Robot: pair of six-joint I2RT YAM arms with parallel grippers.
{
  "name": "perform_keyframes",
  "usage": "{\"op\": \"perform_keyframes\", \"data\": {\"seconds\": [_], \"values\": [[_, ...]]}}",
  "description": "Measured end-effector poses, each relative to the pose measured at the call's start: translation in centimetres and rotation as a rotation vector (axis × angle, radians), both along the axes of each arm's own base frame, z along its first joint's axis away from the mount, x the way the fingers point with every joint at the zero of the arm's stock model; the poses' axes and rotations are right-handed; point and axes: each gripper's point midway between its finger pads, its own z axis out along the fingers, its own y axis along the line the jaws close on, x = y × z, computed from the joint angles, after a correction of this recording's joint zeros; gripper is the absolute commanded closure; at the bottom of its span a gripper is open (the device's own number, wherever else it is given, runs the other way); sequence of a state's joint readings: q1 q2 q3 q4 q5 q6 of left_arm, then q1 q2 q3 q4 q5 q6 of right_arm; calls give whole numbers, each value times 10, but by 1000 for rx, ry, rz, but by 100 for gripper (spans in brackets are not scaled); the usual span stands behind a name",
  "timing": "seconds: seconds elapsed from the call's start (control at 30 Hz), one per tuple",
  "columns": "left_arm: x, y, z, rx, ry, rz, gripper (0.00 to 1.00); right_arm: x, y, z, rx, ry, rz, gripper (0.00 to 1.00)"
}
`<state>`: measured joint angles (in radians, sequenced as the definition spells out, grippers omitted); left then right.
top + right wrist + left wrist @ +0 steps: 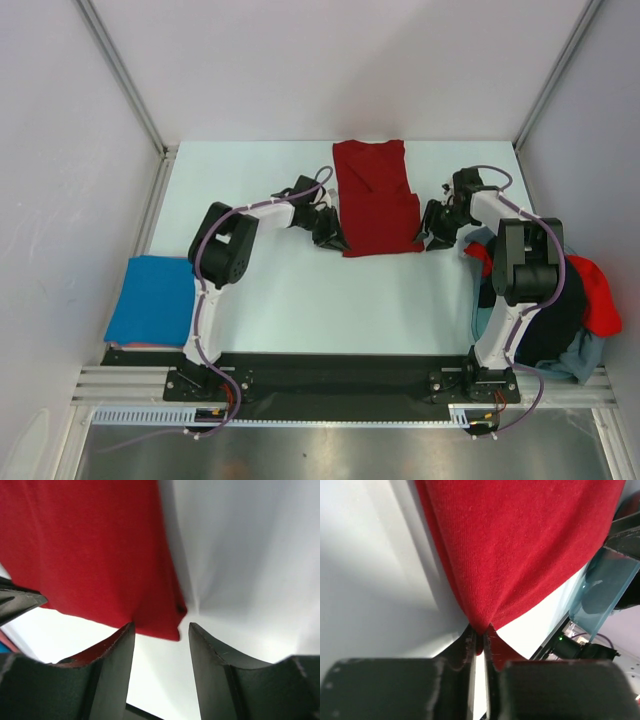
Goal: Fold and stack the t-shirts
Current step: Fold the tshirt
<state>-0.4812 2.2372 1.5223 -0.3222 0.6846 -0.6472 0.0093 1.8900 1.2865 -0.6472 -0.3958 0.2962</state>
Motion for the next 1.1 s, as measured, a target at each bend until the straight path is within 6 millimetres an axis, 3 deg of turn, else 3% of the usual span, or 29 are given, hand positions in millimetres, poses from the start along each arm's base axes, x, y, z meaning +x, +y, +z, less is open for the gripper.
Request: {"op": "perform_keyframes", "data": {"seconds": [0.07, 0.3, 0.43, 0.53, 0.57, 0.67, 0.77, 0.93, 1.1], "values": [[-1, 0, -1, 2, 3, -1, 99, -1, -4, -2, -21, 3, -2, 46], [-3, 3, -2, 0, 8, 1, 100, -3, -4, -6, -24, 6, 5, 48], [-7, 9, -3, 5, 14, 5, 100, -5, 2, -7, 14, -1, 16, 57], [-12, 11, -3, 6, 17, 2, 100, -7, 6, -10, 35, -3, 22, 67], [-13, 12, -3, 7, 19, 0, 100, -8, 7, -12, 38, -1, 24, 77], [-17, 15, -3, 8, 18, -4, 100, -13, 8, -15, 45, 12, 24, 94], [-24, 20, -4, 12, 19, -4, 100, -20, 9, -16, 49, 27, 20, 100], [-49, 36, -5, 30, 32, -17, 100, -56, 19, -14, 67, 77, 31, 100], [-93, 60, -7, 63, 62, -37, 100, -104, 43, -15, 101, 142, 79, 100]]}}
